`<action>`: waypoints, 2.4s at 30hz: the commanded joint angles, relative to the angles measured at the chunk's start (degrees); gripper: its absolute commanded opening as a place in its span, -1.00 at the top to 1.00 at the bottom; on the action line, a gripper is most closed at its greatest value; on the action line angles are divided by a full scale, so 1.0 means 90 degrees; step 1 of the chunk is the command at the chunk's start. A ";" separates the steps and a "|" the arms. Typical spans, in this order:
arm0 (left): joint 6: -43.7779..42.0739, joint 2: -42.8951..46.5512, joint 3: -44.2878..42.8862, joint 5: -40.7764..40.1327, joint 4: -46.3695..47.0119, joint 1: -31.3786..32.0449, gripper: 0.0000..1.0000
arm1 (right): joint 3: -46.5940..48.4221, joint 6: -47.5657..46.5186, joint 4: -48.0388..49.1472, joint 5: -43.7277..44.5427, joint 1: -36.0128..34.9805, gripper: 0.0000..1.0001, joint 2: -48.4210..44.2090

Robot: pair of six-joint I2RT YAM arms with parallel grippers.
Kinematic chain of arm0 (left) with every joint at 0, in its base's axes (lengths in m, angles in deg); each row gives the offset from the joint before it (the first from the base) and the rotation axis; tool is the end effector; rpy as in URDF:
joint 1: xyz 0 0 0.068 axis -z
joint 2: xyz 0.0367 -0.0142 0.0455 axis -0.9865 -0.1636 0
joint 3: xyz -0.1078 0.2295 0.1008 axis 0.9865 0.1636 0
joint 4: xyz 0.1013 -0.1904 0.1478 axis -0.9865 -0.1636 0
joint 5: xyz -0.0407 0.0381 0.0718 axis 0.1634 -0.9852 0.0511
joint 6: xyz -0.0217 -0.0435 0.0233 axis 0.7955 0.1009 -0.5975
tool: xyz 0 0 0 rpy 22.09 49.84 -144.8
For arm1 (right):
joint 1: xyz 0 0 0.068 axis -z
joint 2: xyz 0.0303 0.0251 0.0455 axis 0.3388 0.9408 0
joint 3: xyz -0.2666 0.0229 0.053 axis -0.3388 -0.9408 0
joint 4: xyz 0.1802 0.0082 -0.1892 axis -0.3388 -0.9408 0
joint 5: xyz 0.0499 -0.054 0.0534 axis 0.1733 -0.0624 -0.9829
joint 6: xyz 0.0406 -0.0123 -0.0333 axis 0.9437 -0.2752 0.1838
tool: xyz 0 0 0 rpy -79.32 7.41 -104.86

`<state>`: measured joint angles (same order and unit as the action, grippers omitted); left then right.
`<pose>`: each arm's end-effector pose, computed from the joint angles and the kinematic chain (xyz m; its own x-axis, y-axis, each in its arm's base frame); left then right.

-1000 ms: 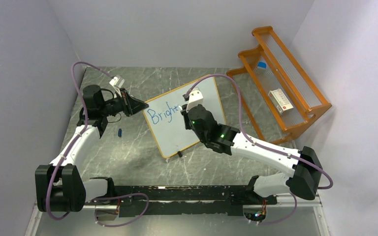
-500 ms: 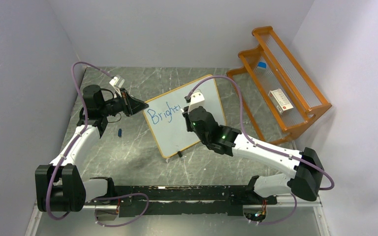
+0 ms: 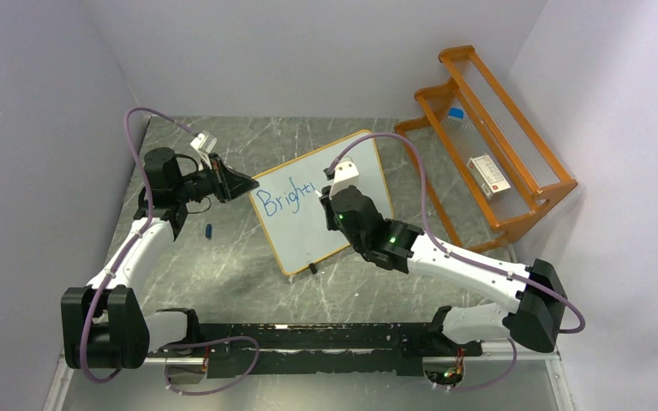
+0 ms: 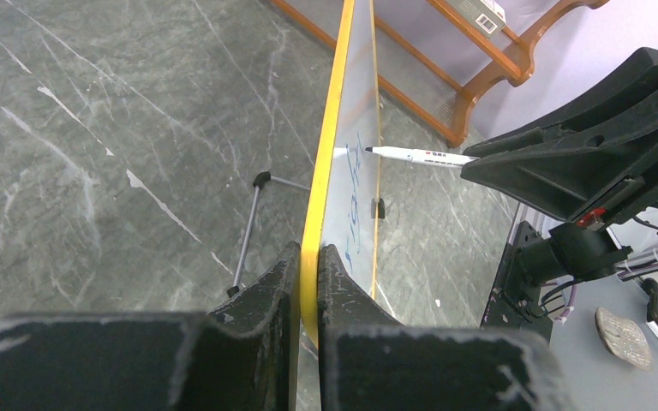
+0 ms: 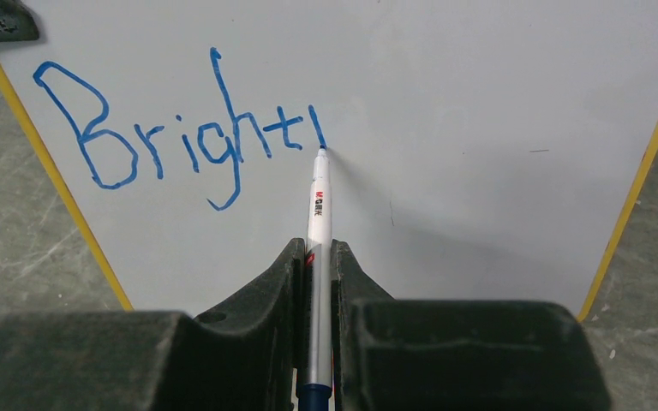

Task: Write a sentence on the whiteboard

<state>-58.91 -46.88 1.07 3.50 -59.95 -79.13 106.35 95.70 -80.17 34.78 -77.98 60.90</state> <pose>0.2629 -0.0365 0.2836 -0.4888 -0.1493 -0.8595 0.7090 0.5061 -0.4911 0.1674 0.2346 0.3086 -0.3234 -0.1320 -0.9370 -0.4104 0.9118 0.0132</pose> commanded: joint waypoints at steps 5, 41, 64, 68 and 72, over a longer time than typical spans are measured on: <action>-0.0415 -0.0227 0.0154 -0.0270 -0.0764 0.0151 0.90 | 0.0102 -0.0125 0.0314 0.0073 0.0036 1.00 -0.0065; -0.0413 -0.0240 0.0144 -0.0247 -0.0767 0.0151 0.90 | 0.0237 -0.0202 0.0454 0.0331 0.0144 1.00 0.0164; -0.0431 -0.0227 0.0144 -0.0279 -0.0779 0.0151 0.90 | -0.0099 0.0114 0.0063 0.0243 0.0147 1.00 -0.0077; -0.0424 -0.0236 0.0144 -0.0276 -0.0782 0.0151 0.90 | -0.0110 0.0141 0.0022 0.0245 0.0137 1.00 -0.0112; -0.0432 -0.0227 0.0144 -0.0280 -0.0781 0.0155 0.90 | -0.0110 0.0142 -0.0007 0.0273 0.0139 1.00 -0.0133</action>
<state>-58.95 -46.88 1.05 3.52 -59.97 -79.13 106.16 96.16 -79.82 36.42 -77.08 61.14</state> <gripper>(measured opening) 0.113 0.155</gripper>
